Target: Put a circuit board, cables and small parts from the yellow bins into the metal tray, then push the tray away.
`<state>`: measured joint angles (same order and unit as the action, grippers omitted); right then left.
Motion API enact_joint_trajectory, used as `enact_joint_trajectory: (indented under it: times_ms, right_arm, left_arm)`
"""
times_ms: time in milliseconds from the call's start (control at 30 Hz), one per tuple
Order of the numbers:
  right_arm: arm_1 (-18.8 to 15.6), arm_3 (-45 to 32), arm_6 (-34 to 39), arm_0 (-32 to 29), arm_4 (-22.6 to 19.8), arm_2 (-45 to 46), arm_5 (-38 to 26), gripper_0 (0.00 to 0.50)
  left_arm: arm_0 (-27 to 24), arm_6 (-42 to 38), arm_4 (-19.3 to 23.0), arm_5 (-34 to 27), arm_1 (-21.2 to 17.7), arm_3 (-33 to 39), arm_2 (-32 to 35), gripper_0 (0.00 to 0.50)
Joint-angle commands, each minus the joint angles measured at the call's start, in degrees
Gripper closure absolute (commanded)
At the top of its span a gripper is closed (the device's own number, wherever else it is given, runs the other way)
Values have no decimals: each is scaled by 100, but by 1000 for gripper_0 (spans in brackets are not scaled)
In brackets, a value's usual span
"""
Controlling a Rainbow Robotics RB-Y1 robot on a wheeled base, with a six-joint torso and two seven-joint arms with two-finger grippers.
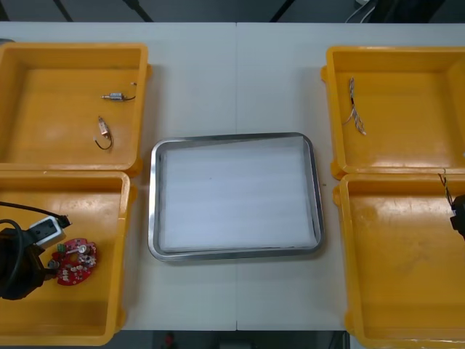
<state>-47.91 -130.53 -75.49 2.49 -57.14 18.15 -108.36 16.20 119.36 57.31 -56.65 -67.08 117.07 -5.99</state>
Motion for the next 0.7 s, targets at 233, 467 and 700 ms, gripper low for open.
enact_joint_trajectory:
  times_ms: [233,467,700]
  right_arm:
    - [-755,-184,-308,595,-895,-31,-164,500]
    - [-1001,-395,-264,1061,-1018,-558,-164,500]
    - [-1036,-518,-299,1289,-1414,-655,-164,500]
  left_arm:
    - [-3,861,-150,145,-42,9,-297,76]
    - [-38,869,-211,145,-50,-18,-297,165]
    - [-117,878,-247,145,-42,-27,-297,204]
